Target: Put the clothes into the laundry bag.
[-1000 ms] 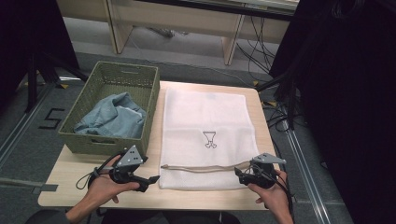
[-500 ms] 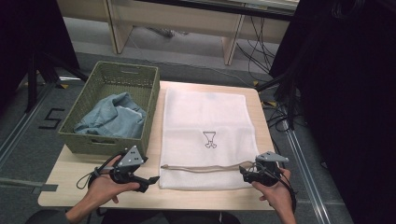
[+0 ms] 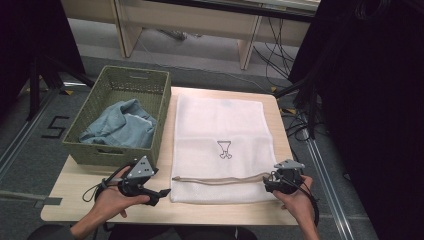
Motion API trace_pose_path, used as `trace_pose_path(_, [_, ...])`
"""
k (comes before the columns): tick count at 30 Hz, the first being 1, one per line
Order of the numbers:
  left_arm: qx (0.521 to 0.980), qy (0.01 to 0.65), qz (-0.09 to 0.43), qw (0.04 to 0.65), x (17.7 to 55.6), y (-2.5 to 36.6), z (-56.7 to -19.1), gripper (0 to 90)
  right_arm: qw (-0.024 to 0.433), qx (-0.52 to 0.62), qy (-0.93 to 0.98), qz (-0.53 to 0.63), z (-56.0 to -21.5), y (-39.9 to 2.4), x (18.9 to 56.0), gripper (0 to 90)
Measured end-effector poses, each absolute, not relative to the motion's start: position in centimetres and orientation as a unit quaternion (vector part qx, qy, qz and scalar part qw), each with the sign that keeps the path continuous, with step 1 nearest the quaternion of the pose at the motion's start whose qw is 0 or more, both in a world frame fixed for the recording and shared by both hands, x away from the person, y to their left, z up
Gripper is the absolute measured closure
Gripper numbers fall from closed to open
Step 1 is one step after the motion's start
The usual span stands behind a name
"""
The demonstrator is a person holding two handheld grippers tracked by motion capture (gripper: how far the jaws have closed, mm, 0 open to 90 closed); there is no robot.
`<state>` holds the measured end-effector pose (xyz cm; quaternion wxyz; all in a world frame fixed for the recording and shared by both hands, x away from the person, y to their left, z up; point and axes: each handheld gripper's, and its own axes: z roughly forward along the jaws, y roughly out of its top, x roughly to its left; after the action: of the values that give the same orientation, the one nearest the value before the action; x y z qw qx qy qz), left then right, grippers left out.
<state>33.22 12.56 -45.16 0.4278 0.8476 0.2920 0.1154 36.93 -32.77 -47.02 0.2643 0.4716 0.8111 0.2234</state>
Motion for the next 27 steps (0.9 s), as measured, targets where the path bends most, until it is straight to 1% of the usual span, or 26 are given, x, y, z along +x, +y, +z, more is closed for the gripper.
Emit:
trace_pose_path(1, [0.851, 0.285, 0.121, 0.425, 33.3, 12.6, -45.1, 20.9, 0.258, 0.480, 0.811, 0.212, -47.2, -32.6, 37.2, 30.1])
trace_pose_path(3, [0.849, 0.292, 0.117, 0.426, 33.2, 12.6, -45.2, 21.0, 0.266, 0.464, 0.820, 0.205, -47.5, -32.7, 37.5, 30.7])
trace_pose_path(4, [0.849, 0.292, 0.116, 0.426, 33.3, 12.6, -45.2, 21.0, 0.258, 0.480, 0.814, 0.201, -47.7, -32.4, 37.6, 30.7])
trace_pose_path(5, [0.852, 0.284, 0.120, 0.424, 33.4, 12.6, -45.1, 21.0, 0.265, 0.466, 0.821, 0.197, -47.8, -32.6, 37.8, 30.7])
trace_pose_path(8, [0.852, 0.287, 0.120, 0.421, 33.3, 12.6, -45.1, 21.0, 0.251, 0.478, 0.820, 0.189, -48.1, -31.9, 38.2, 30.9])
trace_pose_path(9, [0.852, 0.287, 0.120, 0.421, 33.3, 12.6, -45.1, 21.0, 0.260, 0.460, 0.828, 0.191, -48.2, -31.9, 38.4, 31.2])
trace_pose_path(11, [0.852, 0.288, 0.120, 0.421, 33.3, 12.6, -45.1, 21.0, 0.255, 0.466, 0.825, 0.190, -48.2, -31.5, 38.5, 31.4])
trace_pose_path(13, [0.852, 0.287, 0.120, 0.421, 33.3, 12.6, -45.1, 21.0, 0.264, 0.445, 0.835, 0.185, -48.2, -30.7, 38.9, 32.3])
trace_pose_path(17, [0.852, 0.288, 0.120, 0.420, 33.4, 12.6, -45.2, 21.0, 0.266, 0.434, 0.841, 0.181, -48.4, -30.2, 39.2, 32.7])
trace_pose_path(25, [0.853, 0.285, 0.122, 0.421, 33.4, 12.6, -45.1, 21.0, 0.275, 0.399, 0.849, 0.212, -47.9, -28.1, 39.8, 35.8])
trace_pose_path(27, [0.853, 0.284, 0.121, 0.420, 33.4, 12.6, -45.1, 21.0, 0.279, 0.372, 0.855, 0.231, -47.6, -26.9, 39.8, 38.7])
